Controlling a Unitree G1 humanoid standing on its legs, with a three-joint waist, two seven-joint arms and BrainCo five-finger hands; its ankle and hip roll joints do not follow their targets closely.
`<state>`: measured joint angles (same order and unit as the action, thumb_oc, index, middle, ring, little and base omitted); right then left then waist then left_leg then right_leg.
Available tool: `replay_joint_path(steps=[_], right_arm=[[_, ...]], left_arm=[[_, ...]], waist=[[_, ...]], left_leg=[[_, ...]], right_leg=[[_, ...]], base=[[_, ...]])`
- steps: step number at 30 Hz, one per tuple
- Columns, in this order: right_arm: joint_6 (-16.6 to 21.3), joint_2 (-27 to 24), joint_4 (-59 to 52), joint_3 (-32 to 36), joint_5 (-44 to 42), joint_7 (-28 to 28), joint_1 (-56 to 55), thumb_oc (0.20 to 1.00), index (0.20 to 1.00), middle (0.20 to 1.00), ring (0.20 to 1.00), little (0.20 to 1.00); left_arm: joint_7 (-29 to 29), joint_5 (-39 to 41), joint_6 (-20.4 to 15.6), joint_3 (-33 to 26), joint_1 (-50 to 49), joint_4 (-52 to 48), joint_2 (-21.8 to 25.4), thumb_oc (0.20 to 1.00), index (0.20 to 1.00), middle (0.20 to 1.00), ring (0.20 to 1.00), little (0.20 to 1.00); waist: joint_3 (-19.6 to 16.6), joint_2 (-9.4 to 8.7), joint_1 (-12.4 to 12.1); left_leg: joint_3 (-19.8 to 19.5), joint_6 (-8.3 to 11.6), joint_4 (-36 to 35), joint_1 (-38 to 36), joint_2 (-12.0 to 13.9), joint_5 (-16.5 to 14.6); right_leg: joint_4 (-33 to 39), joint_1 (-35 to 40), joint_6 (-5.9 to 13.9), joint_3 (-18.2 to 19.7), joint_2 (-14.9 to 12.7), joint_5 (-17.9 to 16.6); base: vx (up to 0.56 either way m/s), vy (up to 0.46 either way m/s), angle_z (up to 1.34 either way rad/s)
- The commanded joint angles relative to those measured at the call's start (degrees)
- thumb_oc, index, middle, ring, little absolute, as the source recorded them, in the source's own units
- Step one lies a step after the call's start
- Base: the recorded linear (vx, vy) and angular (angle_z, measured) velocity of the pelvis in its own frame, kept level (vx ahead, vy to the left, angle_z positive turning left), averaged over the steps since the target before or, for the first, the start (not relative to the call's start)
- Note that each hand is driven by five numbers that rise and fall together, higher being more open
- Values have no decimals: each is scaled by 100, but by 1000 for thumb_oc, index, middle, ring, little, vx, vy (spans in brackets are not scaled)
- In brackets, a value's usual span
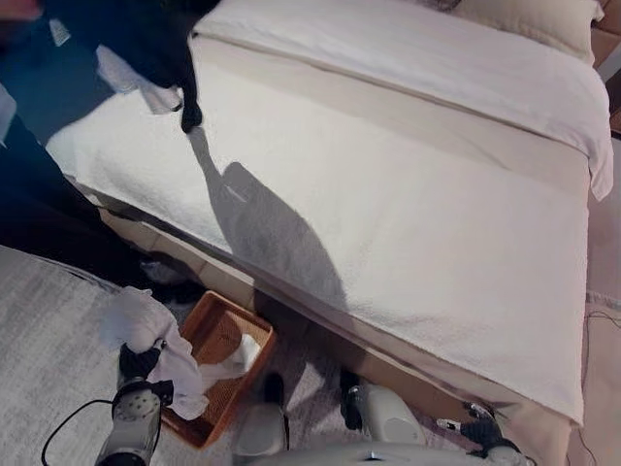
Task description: Pick up clothes into the bucket
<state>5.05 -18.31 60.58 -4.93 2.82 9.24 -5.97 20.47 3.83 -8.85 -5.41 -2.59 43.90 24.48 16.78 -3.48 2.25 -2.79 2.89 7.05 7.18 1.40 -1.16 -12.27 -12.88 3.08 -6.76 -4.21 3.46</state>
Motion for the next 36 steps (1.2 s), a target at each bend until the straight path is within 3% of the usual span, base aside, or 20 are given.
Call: replay_joint_path(steps=[1,12,22,23,26,27,28,36], right_arm=[[218,-77,-402,-341,-26,185,190,1000,1000,1000,1000,1000],[371,-292,-1086,-647,-324,510,618,1000,1000,1000,1000,1000],[517,-443,-1890,-620,-616,796,462,1000,1000,1000,1000,1000],[510,-462,-1889,-659,-625,826,432,1000,1000,1000,1000,1000],[510,-507,-1921,-688,-666,884,505,1000,1000,1000,1000,1000],[508,-521,-1968,-686,-681,897,521,1000,1000,1000,1000,1000],[504,-532,-1982,-689,-677,900,517,1000,1000,1000,1000,1000],[441,-546,-1937,-795,-652,849,651,1000,1000,1000,1000,1000]], left_arm=[[351,-172,-220,-227,366,184,616,200,200,200,200,200],[808,-54,-104,210,1412,608,1137,200,200,200,200,200],[1193,-241,117,343,1692,181,1492,200,200,200,200,200],[1198,-241,144,377,1710,231,1511,200,200,200,200,200],[1206,-235,223,437,1810,206,1589,200,200,200,200,200],[1191,-228,254,458,1836,196,1613,470,470,470,470,470],[1188,-246,280,452,1845,169,1620,1000,1000,1000,1000,1000],[1171,-620,513,628,2034,-2,1740,1000,1000,1000,1000,1000]], waist=[[240,-318,48],[1301,-515,132],[1301,-697,368],[1301,-693,365],[1301,-700,396],[1301,-697,403],[1301,-687,404],[1301,-596,407]], left_leg=[[-117,-41,751,540,-199,-342],[-111,-191,2053,2116,-228,-544],[-204,-242,2936,3980,-249,-657],[-235,-234,3062,3951,-226,-882],[-228,-251,3230,4238,-203,-933],[-232,-257,3286,4319,-207,-946],[-231,-263,3311,4363,-212,-957],[-216,-288,3310,4405,-256,-1019]], right_leg=[[136,271,472,224,-397,-111],[-812,-1153,386,480,-434,-59],[-1521,-2917,349,491,-421,7],[-1645,-2892,369,508,-394,195],[-1772,-3199,371,530,-373,206],[-1799,-3272,370,538,-372,207],[-1825,-3320,370,539,-378,220],[-1890,-3421,362,567,-401,297]], base=[[-85,30,2],[-107,42,-1],[-47,10,1],[71,13,2],[25,3,-1],[9,41,-3],[4,25,-4],[1,3,-1]])
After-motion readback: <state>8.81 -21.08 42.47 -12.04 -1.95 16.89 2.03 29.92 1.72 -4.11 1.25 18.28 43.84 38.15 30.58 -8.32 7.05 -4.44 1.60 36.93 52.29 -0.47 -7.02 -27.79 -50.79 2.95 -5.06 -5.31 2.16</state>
